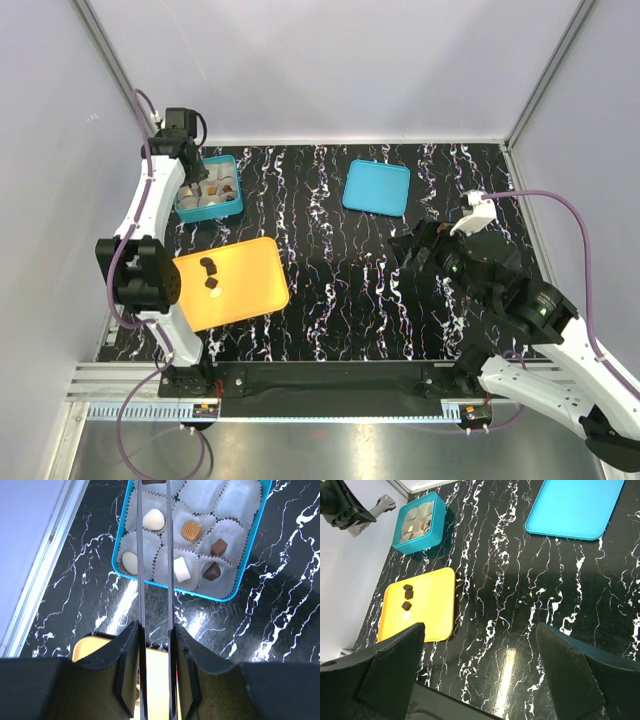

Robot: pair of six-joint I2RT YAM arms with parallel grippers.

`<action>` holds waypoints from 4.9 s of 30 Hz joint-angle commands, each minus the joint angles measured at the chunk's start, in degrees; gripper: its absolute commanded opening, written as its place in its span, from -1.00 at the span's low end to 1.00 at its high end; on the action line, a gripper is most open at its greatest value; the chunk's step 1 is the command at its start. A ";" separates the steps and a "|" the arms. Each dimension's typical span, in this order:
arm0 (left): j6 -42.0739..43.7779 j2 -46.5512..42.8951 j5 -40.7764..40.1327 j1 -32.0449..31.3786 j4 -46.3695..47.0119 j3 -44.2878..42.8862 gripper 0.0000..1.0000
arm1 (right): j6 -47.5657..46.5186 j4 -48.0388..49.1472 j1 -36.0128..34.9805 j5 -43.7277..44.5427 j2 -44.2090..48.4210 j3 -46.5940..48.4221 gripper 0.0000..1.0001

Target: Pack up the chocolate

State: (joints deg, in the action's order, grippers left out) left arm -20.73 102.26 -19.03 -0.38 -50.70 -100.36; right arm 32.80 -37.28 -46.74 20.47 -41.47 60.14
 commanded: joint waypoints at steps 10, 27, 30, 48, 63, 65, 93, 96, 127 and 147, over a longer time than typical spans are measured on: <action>2.45 4.44 1.01 0.29 6.48 -2.74 -0.40 | -1.24 3.79 0.25 1.15 0.34 5.86 0.99; 2.71 7.43 -0.05 2.32 7.54 -1.51 -0.35 | -4.14 3.97 0.25 3.26 1.31 7.45 1.00; 2.71 7.78 0.48 2.32 7.63 -1.60 -0.29 | -3.88 4.32 0.25 3.26 1.83 6.92 0.99; 3.51 3.84 0.13 2.23 3.06 -5.03 -0.14 | -2.12 3.00 0.25 1.86 2.89 7.98 0.99; -4.14 -31.74 9.79 -2.60 -2.92 31.25 -0.10 | 1.22 1.15 0.25 -2.98 0.78 3.41 0.99; -4.93 -34.04 11.11 -3.31 -3.18 33.72 -0.09 | 1.39 1.24 0.33 -3.68 0.78 2.88 0.99; -10.47 -42.14 3.48 -9.02 -12.40 39.10 -0.10 | 0.95 0.28 0.25 -4.21 2.89 1.03 0.99; -10.65 -42.84 2.24 -9.02 -13.99 39.09 -0.10 | 0.95 0.10 0.25 -4.38 3.06 0.94 0.99; -9.42 -46.18 9.89 -9.64 -12.76 47.27 -0.10 | 2.71 0.89 0.25 -5.97 3.33 -0.11 0.99; -8.80 -44.86 9.89 -9.64 -13.37 45.69 -0.20 | 2.54 1.42 0.16 -5.70 3.15 -0.28 0.99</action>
State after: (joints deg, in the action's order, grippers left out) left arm -30.44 58.24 -9.26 -9.76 -63.70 -51.72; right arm 35.00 -37.74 -46.74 15.31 -38.20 59.81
